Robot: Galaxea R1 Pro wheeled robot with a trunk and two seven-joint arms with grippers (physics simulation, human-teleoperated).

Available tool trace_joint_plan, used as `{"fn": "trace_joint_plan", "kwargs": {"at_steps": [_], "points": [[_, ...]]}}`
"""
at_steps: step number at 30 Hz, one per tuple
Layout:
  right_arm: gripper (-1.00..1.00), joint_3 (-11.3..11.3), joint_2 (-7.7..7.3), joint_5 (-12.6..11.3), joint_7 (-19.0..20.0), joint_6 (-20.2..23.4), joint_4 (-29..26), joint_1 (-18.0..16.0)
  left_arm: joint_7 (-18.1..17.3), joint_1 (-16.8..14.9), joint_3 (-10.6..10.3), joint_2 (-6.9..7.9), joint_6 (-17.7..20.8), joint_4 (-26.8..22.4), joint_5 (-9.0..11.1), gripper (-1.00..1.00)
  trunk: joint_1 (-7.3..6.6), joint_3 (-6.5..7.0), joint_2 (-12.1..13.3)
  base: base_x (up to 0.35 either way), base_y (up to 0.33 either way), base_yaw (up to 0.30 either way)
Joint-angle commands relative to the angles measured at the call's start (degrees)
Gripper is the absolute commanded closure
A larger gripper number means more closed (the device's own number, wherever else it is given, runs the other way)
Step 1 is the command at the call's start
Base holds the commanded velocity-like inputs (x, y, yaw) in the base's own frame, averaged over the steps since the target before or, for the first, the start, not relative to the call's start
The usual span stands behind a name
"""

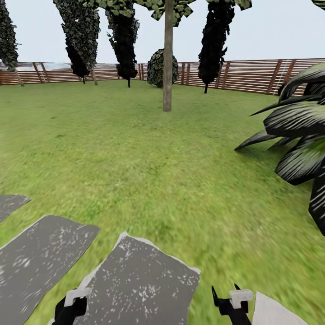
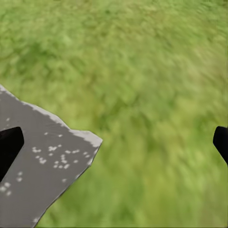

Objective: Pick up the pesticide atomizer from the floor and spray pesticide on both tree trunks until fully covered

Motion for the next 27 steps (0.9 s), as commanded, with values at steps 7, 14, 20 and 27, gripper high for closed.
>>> {"fn": "trace_joint_plan", "kwargs": {"at_steps": [7, 14, 20, 27], "points": [[-1.00, -0.03, -0.03, 0.23, -0.01, -0.24, 0.03, -0.07, 0.03, -0.04, 0.02, 0.00, -0.20, 0.05, 0.13, 1.00, 0.03, -0.05, -0.02, 0.332, 0.112, 0.000], [-1.00, -0.03, -0.10, 0.23, -0.01, -0.25, -0.05, -0.05, 0.02, -0.04, 0.02, -0.07, -0.20, 0.11, 0.13, 1.00, 0.03, -0.05, -0.02, 0.333, 0.100, 0.000], [-1.00, -0.04, -0.09, 0.16, -0.01, -0.25, -0.06, -0.06, 0.03, -0.04, 0.02, -0.08, -0.20, 0.12, 0.13, 1.00, 0.03, -0.05, -0.02, 0.333, 0.099, 0.000], [-1.00, -0.03, -0.08, 0.22, -0.01, -0.25, -0.06, -0.08, 0.03, -0.04, 0.02, -0.08, -0.20, 0.14, 0.13, 1.00, 0.03, -0.05, -0.02, 0.334, 0.099, 0.000]]}}
